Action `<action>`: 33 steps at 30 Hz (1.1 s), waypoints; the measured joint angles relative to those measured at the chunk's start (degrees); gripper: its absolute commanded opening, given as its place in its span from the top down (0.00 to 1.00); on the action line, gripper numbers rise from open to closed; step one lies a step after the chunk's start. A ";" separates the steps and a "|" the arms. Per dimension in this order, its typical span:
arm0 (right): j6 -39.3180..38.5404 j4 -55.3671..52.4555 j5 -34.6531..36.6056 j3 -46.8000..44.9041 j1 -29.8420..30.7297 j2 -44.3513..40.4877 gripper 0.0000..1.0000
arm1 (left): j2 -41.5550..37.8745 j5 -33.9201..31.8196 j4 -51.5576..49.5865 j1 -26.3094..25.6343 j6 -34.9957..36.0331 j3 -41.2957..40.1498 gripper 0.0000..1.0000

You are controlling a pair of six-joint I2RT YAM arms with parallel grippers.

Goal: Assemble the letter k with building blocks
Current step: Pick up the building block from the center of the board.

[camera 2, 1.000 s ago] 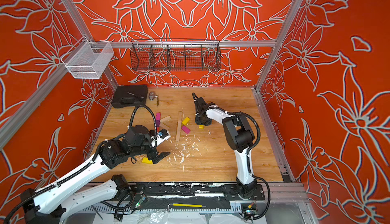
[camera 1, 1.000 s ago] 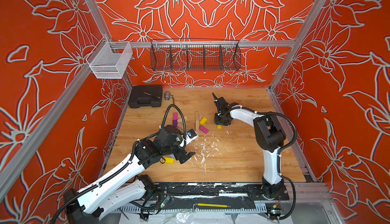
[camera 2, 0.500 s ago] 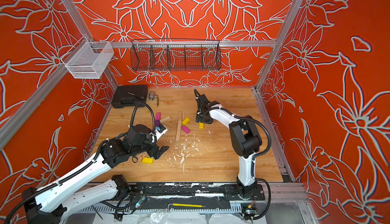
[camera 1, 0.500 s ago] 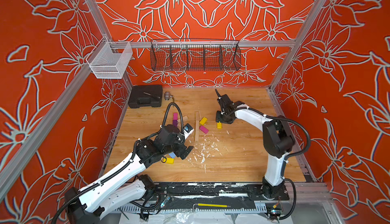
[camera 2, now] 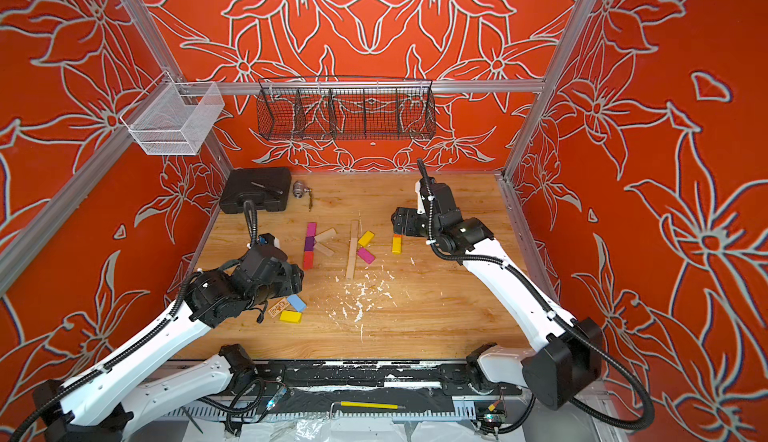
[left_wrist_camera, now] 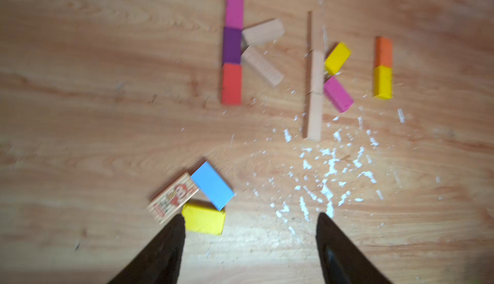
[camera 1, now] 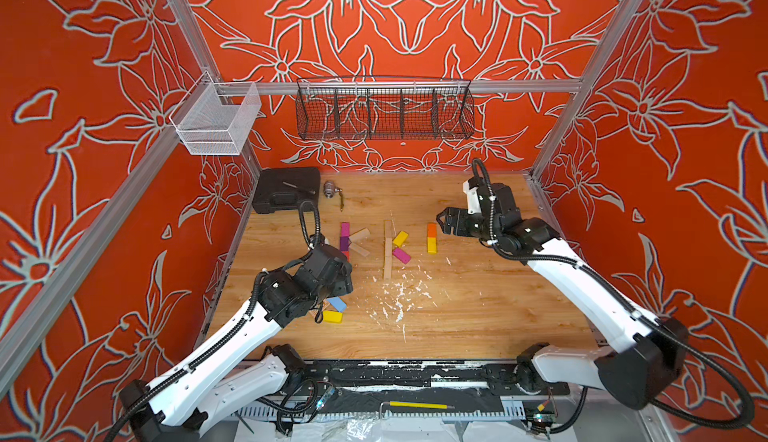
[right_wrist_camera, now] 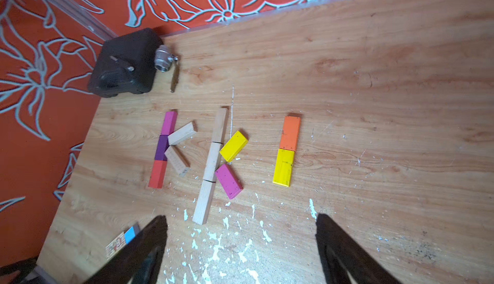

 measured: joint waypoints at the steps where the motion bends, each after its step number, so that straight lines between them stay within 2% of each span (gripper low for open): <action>1: 0.13 0.13 -1.36 0.00 0.00 -0.81 0.08 | 0.59 0.59 -1.68 0.00 -3.85 -0.35 0.27; 3: 0.83 0.39 -4.20 -0.07 0.20 -2.10 0.08 | 1.95 2.14 -5.20 0.04 -11.56 -1.20 0.28; 8: 2.78 0.31 -9.05 -0.87 2.80 -2.51 0.08 | 4.90 4.61 -10.49 0.22 -25.57 -2.82 0.30; 14: 2.91 -2.58 -10.69 -1.05 7.89 0.68 0.08 | 11.74 8.22 -9.11 1.31 -34.40 -4.83 0.31; 22: 2.16 -6.12 -10.21 -1.60 9.51 2.58 0.08 | 12.83 10.91 -2.27 5.33 -39.69 -11.82 0.32; 33: 1.36 -6.51 -9.20 -1.64 9.51 3.34 0.08 | 13.90 11.26 5.14 9.79 -36.83 -15.52 0.34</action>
